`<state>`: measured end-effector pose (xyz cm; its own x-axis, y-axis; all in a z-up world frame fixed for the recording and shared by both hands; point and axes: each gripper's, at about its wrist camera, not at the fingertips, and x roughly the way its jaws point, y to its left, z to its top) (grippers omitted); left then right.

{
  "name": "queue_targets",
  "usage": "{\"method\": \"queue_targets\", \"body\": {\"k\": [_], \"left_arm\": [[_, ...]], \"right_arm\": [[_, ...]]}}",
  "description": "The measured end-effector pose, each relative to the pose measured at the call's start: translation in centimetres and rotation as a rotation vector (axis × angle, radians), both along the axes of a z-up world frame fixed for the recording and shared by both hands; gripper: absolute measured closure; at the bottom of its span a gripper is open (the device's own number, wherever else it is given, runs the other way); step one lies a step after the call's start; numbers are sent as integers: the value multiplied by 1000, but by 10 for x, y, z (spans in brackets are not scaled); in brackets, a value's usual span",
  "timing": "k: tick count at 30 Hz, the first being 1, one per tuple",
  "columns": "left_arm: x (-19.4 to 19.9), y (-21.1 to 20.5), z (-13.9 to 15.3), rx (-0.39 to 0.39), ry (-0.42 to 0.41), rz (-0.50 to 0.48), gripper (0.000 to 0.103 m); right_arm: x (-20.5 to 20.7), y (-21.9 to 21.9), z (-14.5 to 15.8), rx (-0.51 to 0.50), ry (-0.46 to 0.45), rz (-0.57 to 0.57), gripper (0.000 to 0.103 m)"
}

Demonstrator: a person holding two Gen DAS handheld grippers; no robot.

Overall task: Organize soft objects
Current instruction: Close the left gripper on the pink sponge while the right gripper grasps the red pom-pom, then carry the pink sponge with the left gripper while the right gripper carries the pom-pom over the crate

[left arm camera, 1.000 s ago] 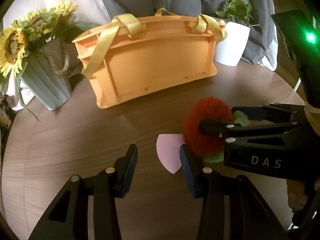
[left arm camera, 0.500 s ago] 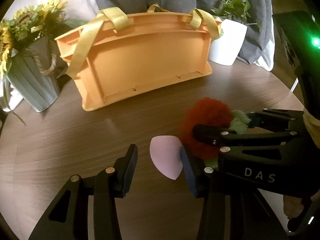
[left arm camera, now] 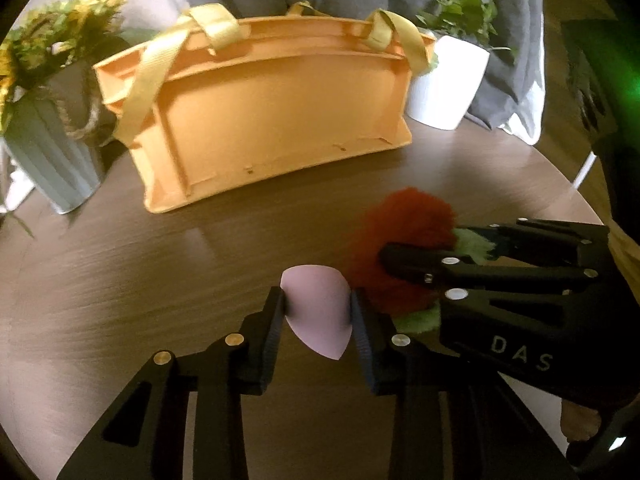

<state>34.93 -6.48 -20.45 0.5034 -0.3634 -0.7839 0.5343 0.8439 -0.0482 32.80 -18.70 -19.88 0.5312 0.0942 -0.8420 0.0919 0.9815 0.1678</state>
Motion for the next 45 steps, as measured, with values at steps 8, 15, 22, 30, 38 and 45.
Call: {"method": "queue_targets", "body": {"k": [8, 15, 22, 30, 38, 45], "left_arm": [[-13, 10, 14, 0, -41, 92, 70], [-22, 23, 32, -10, -67, 189, 70], [-37, 33, 51, -28, -115, 241, 70], [-47, 33, 72, -54, -151, 277, 70], [-52, 24, 100, -92, -198, 280, 70], [-53, 14, 123, -121, -245, 274, 70]], "right_arm": [[-9, -1, 9, -5, -31, 28, 73], [-17, 0, 16, -23, -55, 61, 79], [-24, 4, 28, -32, -92, 88, 92], [-35, 2, 46, -28, -140, 100, 94], [-46, -4, 76, -44, -217, 98, 95], [-52, -16, 103, -49, -300, 70, 95]]}}
